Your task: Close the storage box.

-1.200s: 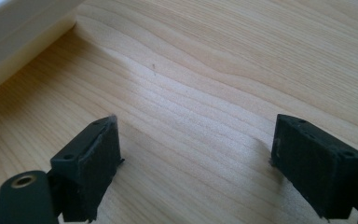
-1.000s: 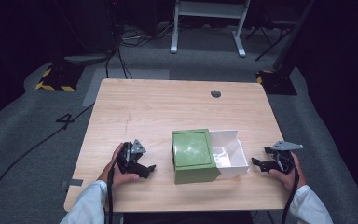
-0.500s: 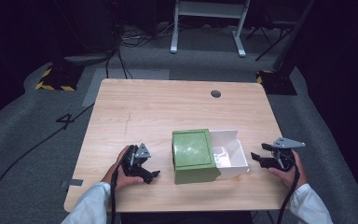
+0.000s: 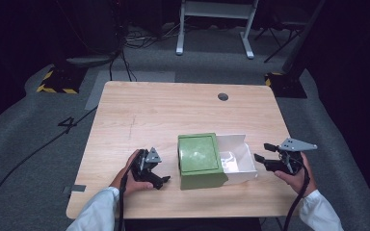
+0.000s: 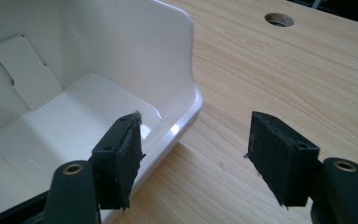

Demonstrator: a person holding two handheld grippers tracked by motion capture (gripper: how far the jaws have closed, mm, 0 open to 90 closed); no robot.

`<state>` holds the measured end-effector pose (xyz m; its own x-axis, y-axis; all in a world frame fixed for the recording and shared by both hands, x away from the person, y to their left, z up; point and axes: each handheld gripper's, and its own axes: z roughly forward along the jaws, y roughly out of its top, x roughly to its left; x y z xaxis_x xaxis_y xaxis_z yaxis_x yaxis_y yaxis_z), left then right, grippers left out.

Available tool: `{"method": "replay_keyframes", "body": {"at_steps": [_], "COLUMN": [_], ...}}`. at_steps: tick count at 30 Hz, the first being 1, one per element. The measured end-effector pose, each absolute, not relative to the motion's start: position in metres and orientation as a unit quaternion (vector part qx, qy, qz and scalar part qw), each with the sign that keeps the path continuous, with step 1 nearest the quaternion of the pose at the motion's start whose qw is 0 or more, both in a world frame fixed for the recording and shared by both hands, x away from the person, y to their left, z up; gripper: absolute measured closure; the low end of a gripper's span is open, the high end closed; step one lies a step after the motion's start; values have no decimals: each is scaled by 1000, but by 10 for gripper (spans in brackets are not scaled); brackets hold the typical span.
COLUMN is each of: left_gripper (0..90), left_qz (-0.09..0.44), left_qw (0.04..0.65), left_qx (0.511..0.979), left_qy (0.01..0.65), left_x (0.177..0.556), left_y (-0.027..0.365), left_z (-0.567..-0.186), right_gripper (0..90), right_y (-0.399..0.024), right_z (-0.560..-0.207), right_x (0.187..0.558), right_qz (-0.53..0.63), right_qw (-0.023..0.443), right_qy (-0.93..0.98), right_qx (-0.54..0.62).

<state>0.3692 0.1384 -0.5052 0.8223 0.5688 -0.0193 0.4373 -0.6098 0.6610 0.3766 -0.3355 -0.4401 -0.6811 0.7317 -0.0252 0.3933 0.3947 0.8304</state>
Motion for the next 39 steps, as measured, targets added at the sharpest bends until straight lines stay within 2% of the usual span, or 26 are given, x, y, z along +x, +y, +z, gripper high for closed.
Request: {"method": "replay_keyframes", "body": {"at_steps": [5, 8, 11, 17, 23, 26, 39], "left_gripper": [1, 1, 1, 1, 1, 1, 1], "left_qz": [96, 96, 96, 96, 97, 96, 95], "left_qw": [340, 340, 340, 340, 340, 340, 340], "left_qx": [892, 893, 893, 893, 893, 893, 893], "left_qy": [281, 278, 278, 277, 278, 278, 280], "left_x": [369, 370, 370, 370, 370, 370, 370], "left_y": [138, 138, 138, 138, 138, 138, 137], "left_z": [-505, -505, -505, -505, -505, -505, -505], "right_gripper": [358, 462, 506, 534, 573, 608, 630], "right_y": [-328, -321, -319, -321, -320, -322, -309], "right_z": [-441, -445, -450, -458, -466, -466, -463], "right_x": [375, 376, 378, 382, 386, 388, 391], "right_qz": [430, 425, 415, 406, 415, 419, 397], "right_qw": [186, 170, 162, 153, 113, 109, 133], "right_qy": [816, 827, 832, 832, 831, 826, 833], "right_qx": [339, 327, 331, 345, 353, 360, 361]}}
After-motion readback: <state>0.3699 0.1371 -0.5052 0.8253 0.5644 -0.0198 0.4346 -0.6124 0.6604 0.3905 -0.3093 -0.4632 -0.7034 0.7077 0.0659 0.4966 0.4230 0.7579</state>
